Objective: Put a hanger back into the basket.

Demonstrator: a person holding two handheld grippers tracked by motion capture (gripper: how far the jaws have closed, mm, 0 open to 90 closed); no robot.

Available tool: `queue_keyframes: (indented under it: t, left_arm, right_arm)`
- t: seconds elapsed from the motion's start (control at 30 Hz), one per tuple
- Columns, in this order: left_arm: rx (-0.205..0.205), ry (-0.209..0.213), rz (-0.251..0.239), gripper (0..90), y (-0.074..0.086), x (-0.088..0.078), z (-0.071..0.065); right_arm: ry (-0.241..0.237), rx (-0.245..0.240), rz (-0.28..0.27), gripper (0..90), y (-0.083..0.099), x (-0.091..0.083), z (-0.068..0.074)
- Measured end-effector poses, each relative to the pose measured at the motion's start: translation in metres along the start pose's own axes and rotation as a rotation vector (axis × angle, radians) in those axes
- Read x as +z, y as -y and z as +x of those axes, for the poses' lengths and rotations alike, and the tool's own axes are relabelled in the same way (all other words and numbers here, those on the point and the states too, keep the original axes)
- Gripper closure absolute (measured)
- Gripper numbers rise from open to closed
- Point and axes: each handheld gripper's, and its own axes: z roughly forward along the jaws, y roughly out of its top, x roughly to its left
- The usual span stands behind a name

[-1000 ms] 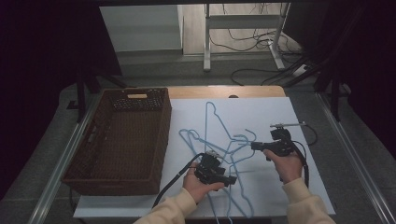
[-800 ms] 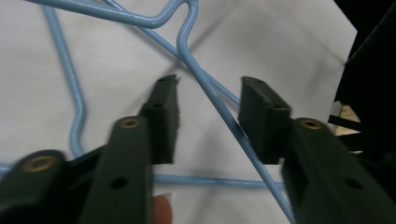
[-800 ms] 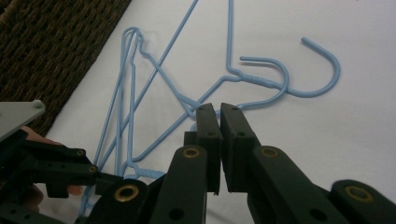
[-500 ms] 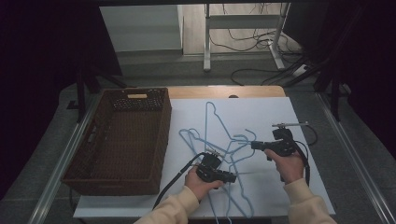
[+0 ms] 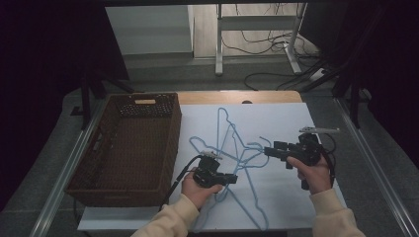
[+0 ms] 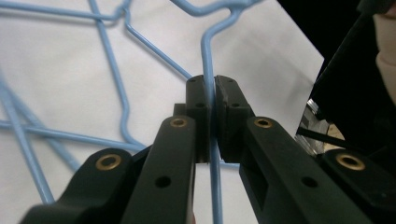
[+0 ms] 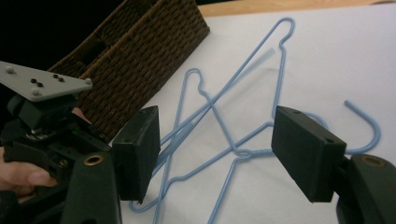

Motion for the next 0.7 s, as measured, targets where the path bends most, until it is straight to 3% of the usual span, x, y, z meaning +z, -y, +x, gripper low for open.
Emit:
queue_keyframes:
  t: [0.1, 0.23, 0.7]
  left_arm:
    - [-0.001, 0.001, -0.022, 85.9, -0.001, -0.010, 0.001]
    - [0.020, -0.029, -0.062, 86.2, -0.002, -0.028, -0.001]
    - [0.080, -0.030, -0.175, 86.5, -0.014, -0.086, -0.012]
  right_arm:
    - [0.000, -0.001, -0.026, 32.8, 0.000, -0.004, -0.004]
    - [-0.006, -0.028, -0.049, 30.0, 0.005, -0.010, -0.011]
    - [0.026, -0.010, -0.064, 30.4, 0.010, -0.016, -0.021]
